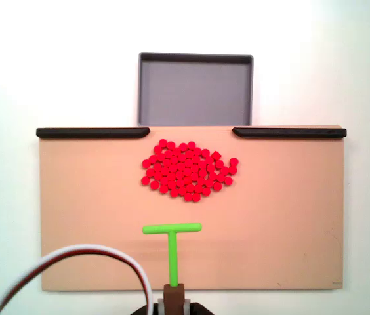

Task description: Gather the right side granules

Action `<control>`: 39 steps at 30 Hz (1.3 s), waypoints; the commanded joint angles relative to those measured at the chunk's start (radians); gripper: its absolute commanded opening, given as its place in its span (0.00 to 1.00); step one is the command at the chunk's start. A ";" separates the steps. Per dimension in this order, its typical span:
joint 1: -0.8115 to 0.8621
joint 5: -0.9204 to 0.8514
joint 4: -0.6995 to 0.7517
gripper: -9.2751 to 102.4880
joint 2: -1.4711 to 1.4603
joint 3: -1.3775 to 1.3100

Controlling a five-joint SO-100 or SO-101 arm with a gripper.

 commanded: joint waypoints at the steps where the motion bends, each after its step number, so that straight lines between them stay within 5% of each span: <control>1: 0.023 -0.063 -0.005 0.08 0.017 -0.020; 39: 0.029 -0.094 -0.005 0.08 0.028 -0.020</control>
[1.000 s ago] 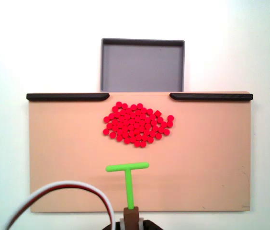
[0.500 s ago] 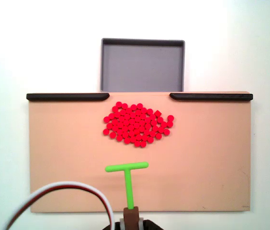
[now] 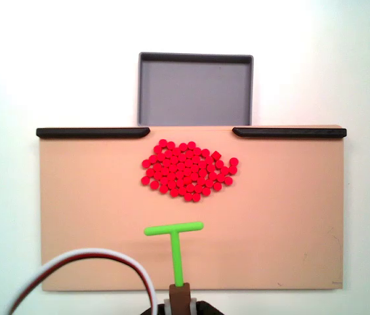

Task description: Gather the right side granules

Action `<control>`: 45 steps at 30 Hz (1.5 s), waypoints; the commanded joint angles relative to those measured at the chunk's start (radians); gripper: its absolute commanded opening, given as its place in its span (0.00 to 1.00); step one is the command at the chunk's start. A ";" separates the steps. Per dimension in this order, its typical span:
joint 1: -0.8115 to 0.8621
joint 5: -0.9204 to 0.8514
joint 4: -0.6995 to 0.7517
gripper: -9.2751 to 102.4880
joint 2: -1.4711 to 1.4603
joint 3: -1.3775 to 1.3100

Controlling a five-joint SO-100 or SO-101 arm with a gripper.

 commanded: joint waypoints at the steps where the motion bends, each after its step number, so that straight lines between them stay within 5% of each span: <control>1: 0.003 -0.014 -0.005 0.08 0.028 -0.020; 35: -0.003 -0.077 -0.005 0.08 0.052 -0.006; 45: 0.046 -0.316 -0.005 0.08 0.054 -0.006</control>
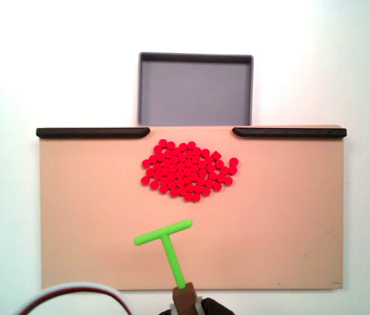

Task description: Gather the right side granules

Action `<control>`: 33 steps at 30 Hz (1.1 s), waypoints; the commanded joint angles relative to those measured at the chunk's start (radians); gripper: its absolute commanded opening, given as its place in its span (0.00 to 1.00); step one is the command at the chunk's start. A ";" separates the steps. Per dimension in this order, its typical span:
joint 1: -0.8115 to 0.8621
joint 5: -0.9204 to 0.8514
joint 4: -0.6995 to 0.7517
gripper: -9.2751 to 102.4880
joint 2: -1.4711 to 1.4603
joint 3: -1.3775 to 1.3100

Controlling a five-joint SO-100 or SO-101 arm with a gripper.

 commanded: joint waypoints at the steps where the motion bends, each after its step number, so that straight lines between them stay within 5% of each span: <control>1: 0.025 -0.075 -0.005 0.08 0.012 -0.011; 22: 0.175 -0.541 -0.051 0.08 0.000 -0.015; 33: 0.281 -1.032 -0.051 0.08 -0.037 -0.012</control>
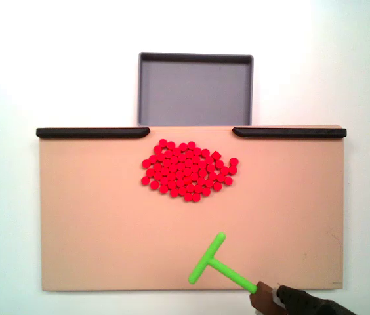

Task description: Gather the right side granules

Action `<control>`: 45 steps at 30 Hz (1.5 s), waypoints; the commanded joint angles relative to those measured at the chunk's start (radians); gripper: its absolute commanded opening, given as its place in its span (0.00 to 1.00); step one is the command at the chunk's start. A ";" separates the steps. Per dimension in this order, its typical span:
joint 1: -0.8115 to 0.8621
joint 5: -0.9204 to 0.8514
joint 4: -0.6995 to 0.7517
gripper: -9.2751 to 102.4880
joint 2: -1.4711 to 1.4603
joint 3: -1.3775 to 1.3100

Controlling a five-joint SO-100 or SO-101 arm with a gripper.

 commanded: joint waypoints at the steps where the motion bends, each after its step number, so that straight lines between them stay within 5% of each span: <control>1: 0.029 -0.138 0.002 0.08 -0.025 -0.020; 23: 0.184 -0.775 0.008 0.08 -0.350 -0.279; 45: 0.137 -0.910 -0.003 0.08 -0.620 -0.549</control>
